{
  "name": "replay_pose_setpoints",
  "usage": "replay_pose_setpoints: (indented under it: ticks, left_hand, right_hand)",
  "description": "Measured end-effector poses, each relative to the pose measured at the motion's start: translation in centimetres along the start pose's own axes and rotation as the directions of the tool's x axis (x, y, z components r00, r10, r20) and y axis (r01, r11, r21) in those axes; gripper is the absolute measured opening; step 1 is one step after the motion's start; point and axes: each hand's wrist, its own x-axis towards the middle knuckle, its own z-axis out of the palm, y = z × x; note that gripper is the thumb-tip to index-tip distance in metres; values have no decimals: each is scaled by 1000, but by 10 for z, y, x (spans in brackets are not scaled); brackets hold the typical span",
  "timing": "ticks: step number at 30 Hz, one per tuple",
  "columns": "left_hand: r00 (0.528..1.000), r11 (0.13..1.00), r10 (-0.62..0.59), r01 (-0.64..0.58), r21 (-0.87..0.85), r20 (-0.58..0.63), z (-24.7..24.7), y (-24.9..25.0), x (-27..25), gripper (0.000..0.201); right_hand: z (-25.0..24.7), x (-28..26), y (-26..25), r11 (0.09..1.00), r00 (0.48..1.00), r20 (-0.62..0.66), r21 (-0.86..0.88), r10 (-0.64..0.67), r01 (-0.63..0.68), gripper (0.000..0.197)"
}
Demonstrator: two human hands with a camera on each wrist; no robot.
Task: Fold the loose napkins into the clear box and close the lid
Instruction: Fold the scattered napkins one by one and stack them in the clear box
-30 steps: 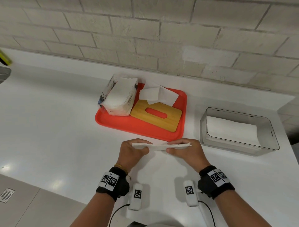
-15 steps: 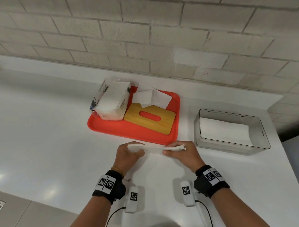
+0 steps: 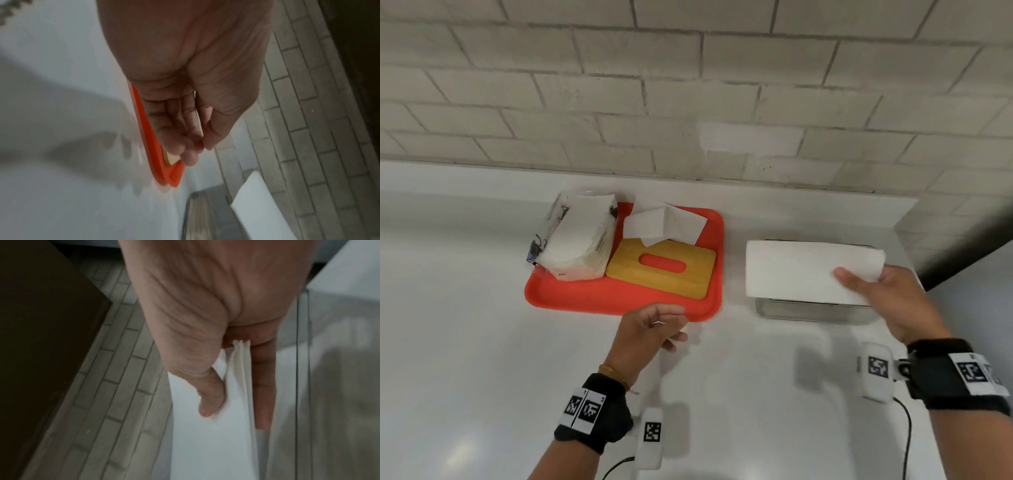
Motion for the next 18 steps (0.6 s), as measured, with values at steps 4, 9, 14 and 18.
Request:
replay_pose_setpoints:
  ticks: [4, 9, 14, 18]
  left_hand:
    - [996, 999, -31, 29, 28, 79, 39, 0, 6, 22]
    - [989, 996, -91, 90, 17, 113, 93, 8, 21, 34]
    - [985, 987, -161, 160, 25, 68, 136, 22, 35, 68]
    - [984, 978, -178, 176, 111, 10, 159, 29, 43, 78]
  right_hand:
    - [-34, 34, 8, 989, 993, -97, -120, 71, -82, 19]
    - [-29, 58, 13, 959, 991, -77, -257, 107, -123, 30]
    - [-16, 66, 19, 948, 980, -48, -248, 192, -198, 18]
    - [-12, 70, 21, 792, 992, -51, -599, 111, -119, 26]
